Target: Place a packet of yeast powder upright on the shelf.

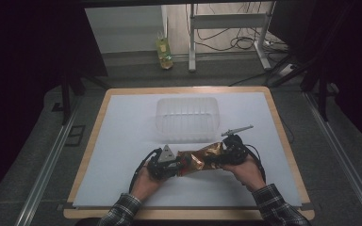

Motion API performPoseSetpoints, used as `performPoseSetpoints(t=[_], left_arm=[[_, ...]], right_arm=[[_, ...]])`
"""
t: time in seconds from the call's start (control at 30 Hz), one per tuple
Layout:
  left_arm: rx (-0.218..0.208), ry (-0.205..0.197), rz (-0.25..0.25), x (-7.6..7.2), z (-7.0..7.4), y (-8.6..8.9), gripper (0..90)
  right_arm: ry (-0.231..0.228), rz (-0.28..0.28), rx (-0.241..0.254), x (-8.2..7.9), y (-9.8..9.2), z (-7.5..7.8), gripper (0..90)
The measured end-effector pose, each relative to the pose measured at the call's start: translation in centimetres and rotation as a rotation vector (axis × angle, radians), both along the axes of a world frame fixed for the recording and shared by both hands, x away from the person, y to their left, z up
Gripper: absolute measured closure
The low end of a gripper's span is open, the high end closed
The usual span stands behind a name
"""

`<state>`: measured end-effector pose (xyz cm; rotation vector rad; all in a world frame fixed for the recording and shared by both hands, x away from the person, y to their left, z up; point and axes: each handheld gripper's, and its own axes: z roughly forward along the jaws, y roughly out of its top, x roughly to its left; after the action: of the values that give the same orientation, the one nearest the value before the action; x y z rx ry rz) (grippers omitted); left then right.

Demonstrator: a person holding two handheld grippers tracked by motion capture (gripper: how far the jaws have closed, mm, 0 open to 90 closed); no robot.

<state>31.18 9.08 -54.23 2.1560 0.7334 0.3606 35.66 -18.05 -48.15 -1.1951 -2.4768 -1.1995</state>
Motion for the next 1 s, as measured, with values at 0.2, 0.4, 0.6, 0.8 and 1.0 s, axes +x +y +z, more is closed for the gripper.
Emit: performPoseSetpoints(t=[0.2, 0.4, 0.6, 0.8, 1.0], left_arm=[[0.007, -0.004, 0.024, 0.0, 0.1, 0.5, 46.6], [-0.01, -0.003, 0.009, -0.4, 0.4, 0.4, 30.7], [-0.009, -0.012, -0.01, -1.0, 0.7, 0.2, 22.5], [0.002, -0.019, -0.042, -1.6, 0.9, 0.2, 17.1], [-0.017, -0.029, -0.044, -2.2, 1.1, 0.4, 11.2]], right_arm=[[0.011, 0.012, -0.004, 0.0, -0.1, 0.3, 60.0], [0.098, -0.044, 0.043, 0.5, -0.5, 1.0, 66.9], [0.07, -0.039, 0.026, 0.2, -0.3, 1.9, 67.6], [0.036, -0.041, 0.025, 0.1, -0.3, 3.0, 67.6], [0.004, -0.061, 0.017, 0.2, -0.5, 4.0, 67.6]])
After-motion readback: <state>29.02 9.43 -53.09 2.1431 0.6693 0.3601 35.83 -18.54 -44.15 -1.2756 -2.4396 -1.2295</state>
